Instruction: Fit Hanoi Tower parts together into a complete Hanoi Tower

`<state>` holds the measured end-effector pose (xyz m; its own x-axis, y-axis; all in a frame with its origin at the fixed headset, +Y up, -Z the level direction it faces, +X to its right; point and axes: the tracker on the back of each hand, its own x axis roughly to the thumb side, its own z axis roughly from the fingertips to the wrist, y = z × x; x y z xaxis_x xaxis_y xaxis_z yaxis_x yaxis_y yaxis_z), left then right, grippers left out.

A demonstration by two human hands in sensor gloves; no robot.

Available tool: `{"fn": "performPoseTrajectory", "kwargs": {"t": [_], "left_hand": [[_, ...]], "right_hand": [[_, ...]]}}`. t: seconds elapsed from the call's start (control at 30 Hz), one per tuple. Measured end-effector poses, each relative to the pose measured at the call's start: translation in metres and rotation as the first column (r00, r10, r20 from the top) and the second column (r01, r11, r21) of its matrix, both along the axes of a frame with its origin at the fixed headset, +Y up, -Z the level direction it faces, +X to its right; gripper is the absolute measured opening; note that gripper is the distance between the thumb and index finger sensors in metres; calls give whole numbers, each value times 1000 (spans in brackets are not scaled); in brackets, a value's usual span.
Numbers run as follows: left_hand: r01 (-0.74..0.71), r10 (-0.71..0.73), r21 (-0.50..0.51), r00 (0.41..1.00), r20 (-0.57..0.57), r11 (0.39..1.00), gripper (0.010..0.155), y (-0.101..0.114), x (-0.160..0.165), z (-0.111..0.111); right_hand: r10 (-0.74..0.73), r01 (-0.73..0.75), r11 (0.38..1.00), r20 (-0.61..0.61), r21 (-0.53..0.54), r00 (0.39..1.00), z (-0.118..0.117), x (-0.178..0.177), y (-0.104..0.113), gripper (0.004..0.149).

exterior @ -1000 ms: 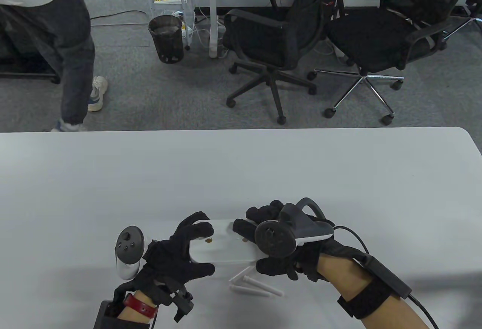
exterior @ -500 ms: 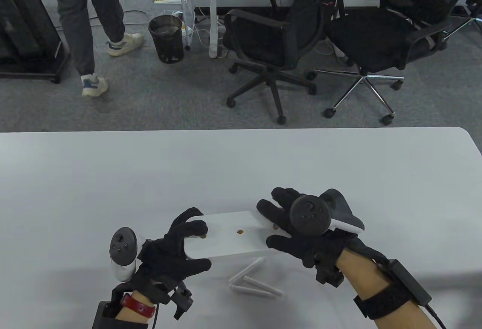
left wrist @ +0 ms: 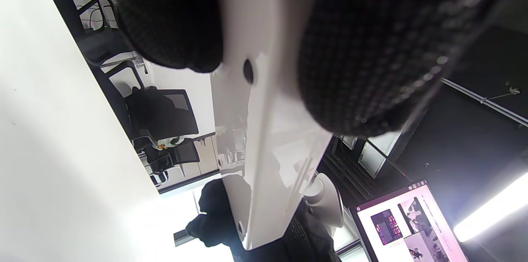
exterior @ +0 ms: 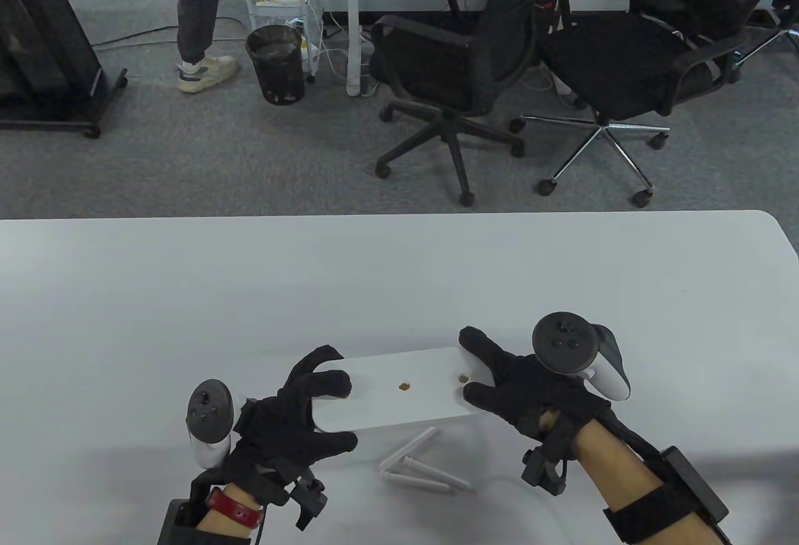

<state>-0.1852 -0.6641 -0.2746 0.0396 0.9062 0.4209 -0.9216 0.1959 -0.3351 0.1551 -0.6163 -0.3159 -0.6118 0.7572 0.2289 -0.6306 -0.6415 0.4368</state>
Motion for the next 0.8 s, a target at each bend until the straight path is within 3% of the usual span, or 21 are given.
{"fn": "performPoseTrajectory", "kwargs": {"t": [0.2,0.33,0.47,0.53,0.7,0.8], "left_hand": [[23,-23,8,1000,6,1000,77,1,4,0],[75,-75,48,997,6,996,77,6,7,2],[22,-22,50,1000,-7,998,77,9,7,1],[4,-3,50,1000,-9,999,77,7,9,2],[112,-110,57,993,-34,992,80,11,13,2],[348,-342,66,936,-84,935,87,21,16,5]], "right_hand": [[-34,35,999,30,-11,999,1,7,-3,78],[7,-10,999,65,40,998,4,12,-3,75],[-228,224,974,165,43,960,10,17,-11,72],[-223,219,975,164,44,961,10,17,-11,70],[-234,236,972,155,4,960,10,20,-14,66],[-203,202,979,150,23,967,9,22,-15,65]]}}
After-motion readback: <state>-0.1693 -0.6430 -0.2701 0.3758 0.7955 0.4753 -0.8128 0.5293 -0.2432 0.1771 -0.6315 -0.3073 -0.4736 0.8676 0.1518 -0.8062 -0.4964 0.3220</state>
